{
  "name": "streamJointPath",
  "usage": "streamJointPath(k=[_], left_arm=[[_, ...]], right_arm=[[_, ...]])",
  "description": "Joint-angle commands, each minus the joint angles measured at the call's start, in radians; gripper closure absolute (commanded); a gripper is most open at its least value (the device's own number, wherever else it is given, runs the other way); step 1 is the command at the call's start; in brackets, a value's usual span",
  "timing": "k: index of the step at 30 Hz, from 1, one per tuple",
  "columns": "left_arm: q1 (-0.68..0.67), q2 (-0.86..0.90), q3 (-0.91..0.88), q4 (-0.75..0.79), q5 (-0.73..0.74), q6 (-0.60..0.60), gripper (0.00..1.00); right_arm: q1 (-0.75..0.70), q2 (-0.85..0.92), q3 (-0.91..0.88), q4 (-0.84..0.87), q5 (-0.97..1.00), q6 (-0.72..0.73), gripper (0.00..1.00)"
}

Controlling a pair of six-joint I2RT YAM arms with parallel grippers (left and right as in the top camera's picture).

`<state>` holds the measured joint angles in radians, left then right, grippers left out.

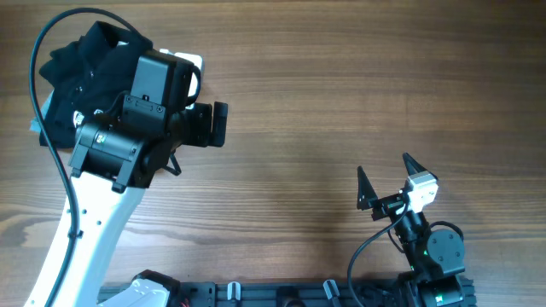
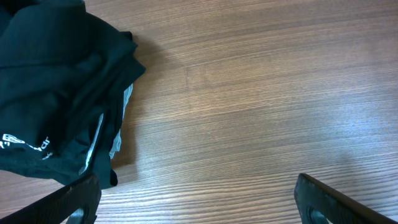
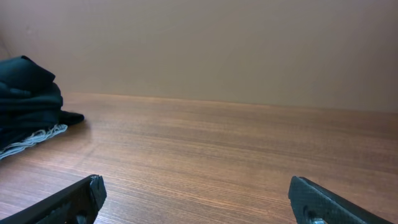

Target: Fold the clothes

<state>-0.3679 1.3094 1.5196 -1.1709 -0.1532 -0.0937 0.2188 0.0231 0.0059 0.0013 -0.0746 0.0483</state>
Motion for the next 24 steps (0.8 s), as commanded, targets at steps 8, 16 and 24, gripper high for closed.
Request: streamJointPath(k=[8,16,24], left_arm=[[0.004,-0.023,0.004,0.006,-0.050,0.011,0.00],[0.126,-0.205,-0.139,0.317,0.052,-0.017,0.00],[0.240,-0.594,-0.613,0.565,0.108,-0.106,0.00]], right_arm=[[0.000,0.007,-0.001,0.005,-0.015,0.014,0.00],[0.000,0.007,-0.001,0.005,-0.015,0.014,0.00],[0.000,0.007,-0.001,0.005,-0.015,0.014,0.00]])
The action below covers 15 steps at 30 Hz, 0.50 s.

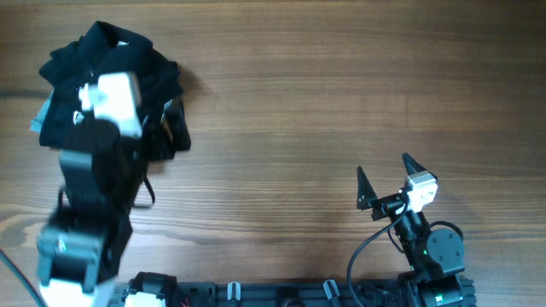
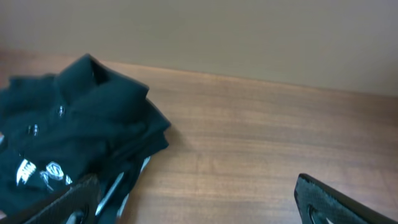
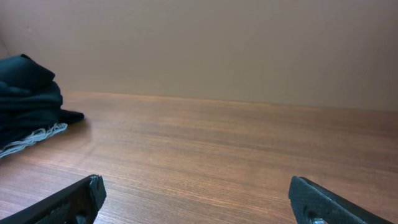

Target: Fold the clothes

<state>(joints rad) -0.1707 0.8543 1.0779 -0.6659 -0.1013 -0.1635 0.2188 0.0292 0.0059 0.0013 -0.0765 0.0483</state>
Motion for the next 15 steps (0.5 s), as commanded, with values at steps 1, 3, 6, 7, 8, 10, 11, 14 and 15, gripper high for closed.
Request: streamJointPath(k=[1,3,6,7,8,10,11,14,15], left_arm=[[0.066,-0.204,-0.248,0.109,0.069,-0.040,0.00],[0.110,-0.318,-0.369,0.177,0.072,-0.058,0.00],[0.147,-0.461,-0.507,0.236,0.071,-0.058,0.00],[0.154,-0.514,-0.555,0.258,0.071,-0.058,0.00],[0.157,-0.552,-0.589,0.277,0.071,-0.058,0.00],[0.157,-0.626,-0.669,0.336,0.071,-0.058,0.00],[0.157,-0.656,-0.701,0.368,0.071,-0.058,0.00],[0.157,-0.715,-0.804,0.489,0.071,-0.058,0.00],[0.157,-0.731,-0.845,0.539,0.071,-0.059,0.00]], right_arm=[[0.000,0.001,-0.001,0.005,-0.013,0.013,0.00],[0.000,0.001,-0.001,0.005,-0.013,0.014,0.00],[0.000,0.001,-0.001,0.005,-0.013,0.014,0.00],[0.000,0.001,-0.001,0.005,-0.013,0.014,0.00],[0.000,0.001,-0.001,0.005,-0.013,0.014,0.00],[0.000,0.001,-0.001,0.005,-0.013,0.014,0.00],[0.000,0.001,-0.001,0.005,-0.013,0.014,0.01],[0.000,0.001,-0.001,0.005,-0.013,0.014,0.00],[0.000,0.001,-0.001,0.005,-0.013,0.014,0.00]])
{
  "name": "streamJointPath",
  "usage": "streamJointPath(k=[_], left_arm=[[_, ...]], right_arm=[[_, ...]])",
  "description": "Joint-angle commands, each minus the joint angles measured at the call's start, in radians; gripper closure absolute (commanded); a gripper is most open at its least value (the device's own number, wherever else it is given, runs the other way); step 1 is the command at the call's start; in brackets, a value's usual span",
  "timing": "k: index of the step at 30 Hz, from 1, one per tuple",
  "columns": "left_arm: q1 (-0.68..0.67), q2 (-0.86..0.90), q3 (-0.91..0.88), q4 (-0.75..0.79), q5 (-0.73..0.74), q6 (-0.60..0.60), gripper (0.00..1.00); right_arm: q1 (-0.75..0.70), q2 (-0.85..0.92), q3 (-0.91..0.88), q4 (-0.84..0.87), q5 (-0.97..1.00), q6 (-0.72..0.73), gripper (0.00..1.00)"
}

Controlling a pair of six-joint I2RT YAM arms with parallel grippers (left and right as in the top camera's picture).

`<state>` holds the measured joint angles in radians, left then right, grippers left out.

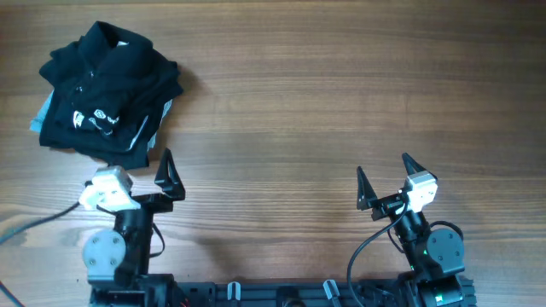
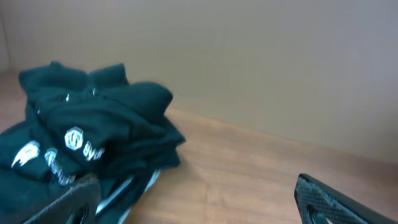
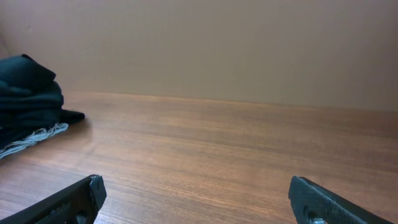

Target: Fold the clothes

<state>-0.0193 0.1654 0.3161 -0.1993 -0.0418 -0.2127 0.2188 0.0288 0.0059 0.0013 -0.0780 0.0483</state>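
Note:
A black polo shirt with white logos lies folded in a bundle at the table's far left corner; it also shows in the left wrist view and at the left edge of the right wrist view. My left gripper is parked open near the front left, just below the shirt, with nothing between its fingers. At the front right my right gripper rests open and empty, fingers spread wide.
A light blue-grey cloth edge peeks from under the shirt's left side. The brown wooden table stretches to the right of the clothes. A beige wall stands behind the table.
My left arm has drawn back from beside the shirt to its parked spot at the front left. The shirt lies uncovered. The right arm has not moved.
At first my left arm reached over the table's left side, its open gripper just right of the folded shirt. Then it was pulled back nearer the front, partly over the shirt. Now it sits parked at the front edge, the shirt left in a bundle.

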Motion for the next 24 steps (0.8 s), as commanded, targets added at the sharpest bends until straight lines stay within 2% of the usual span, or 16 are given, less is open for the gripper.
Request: streamJointPath(k=[1,7,11,16,24], left_arm=[[0.006,-0.055,-0.124,0.121,0.011,-0.016,0.00],[0.006,-0.164,-0.263,0.204,0.011,-0.031,0.00],[0.009,-0.163,-0.311,0.239,0.016,-0.032,0.00],[0.011,-0.163,-0.311,0.133,0.015,-0.031,0.00],[0.011,-0.163,-0.311,0.130,0.015,-0.031,0.00]], right_arm=[[0.000,0.001,-0.001,0.005,-0.012,0.014,0.00],[0.000,0.001,-0.001,0.005,-0.012,0.014,0.00],[0.000,0.001,-0.001,0.005,-0.012,0.014,0.00],[0.000,0.001,-0.001,0.005,-0.012,0.013,0.00],[0.000,0.001,-0.001,0.005,-0.012,0.014,0.00]])
